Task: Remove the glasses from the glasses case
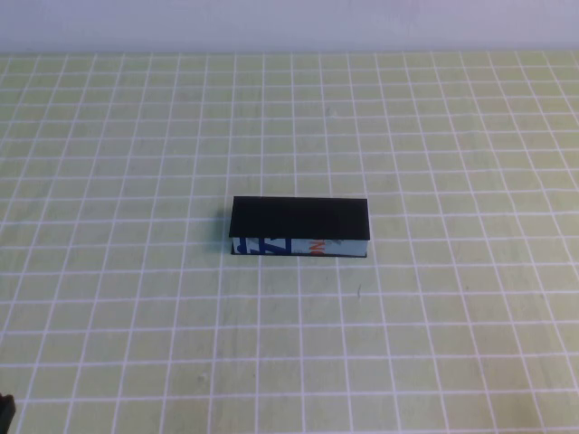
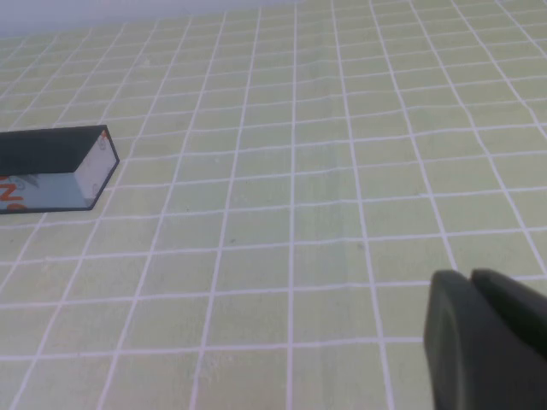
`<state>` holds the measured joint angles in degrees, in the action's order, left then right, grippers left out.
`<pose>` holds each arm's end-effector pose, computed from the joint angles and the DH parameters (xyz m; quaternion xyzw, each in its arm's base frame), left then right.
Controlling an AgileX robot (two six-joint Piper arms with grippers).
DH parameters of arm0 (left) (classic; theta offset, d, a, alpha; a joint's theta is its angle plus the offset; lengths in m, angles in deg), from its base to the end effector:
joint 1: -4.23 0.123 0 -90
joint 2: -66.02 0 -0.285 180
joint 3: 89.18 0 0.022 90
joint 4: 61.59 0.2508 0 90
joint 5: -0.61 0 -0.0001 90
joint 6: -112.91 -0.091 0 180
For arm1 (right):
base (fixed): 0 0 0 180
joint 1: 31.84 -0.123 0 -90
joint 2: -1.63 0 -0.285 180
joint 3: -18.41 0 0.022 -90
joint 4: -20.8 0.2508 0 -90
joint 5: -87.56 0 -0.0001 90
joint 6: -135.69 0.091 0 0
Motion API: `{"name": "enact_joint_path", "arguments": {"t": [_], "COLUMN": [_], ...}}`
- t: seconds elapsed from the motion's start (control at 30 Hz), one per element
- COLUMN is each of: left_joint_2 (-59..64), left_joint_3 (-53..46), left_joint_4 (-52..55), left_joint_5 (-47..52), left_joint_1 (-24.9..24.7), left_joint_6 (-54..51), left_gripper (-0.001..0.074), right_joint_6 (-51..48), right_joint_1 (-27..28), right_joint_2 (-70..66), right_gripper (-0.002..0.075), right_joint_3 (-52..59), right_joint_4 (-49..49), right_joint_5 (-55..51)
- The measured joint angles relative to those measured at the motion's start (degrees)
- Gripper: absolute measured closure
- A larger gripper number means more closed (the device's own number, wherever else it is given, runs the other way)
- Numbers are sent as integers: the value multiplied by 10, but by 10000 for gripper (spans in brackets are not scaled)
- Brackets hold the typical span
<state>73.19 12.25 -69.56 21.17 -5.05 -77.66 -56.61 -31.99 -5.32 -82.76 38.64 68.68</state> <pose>0.0516 -0.0129 0.1738 0.1007 0.7928 -0.0518 0.5989 0.0535 0.0092 0.1762 0.0002 0.7866 0.0648 0.6140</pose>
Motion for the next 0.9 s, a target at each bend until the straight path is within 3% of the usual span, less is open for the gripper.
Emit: {"name": "enact_joint_path", "arguments": {"t": [0.67, 0.9], "left_joint_2": [0, 0], "left_joint_3": [0, 0], "left_joint_4": [-1, -95], "left_joint_5": [-5, -17], "left_joint_1": [6, 6], "left_joint_6": [3, 8], "left_gripper": [739, 739], "right_joint_6": [0, 0], "right_joint_1": [0, 0], "right_joint_2": [0, 0], "right_gripper": [743, 743], "right_joint_3": [0, 0], "right_joint_4": [0, 0], "right_joint_5": [0, 0]}}
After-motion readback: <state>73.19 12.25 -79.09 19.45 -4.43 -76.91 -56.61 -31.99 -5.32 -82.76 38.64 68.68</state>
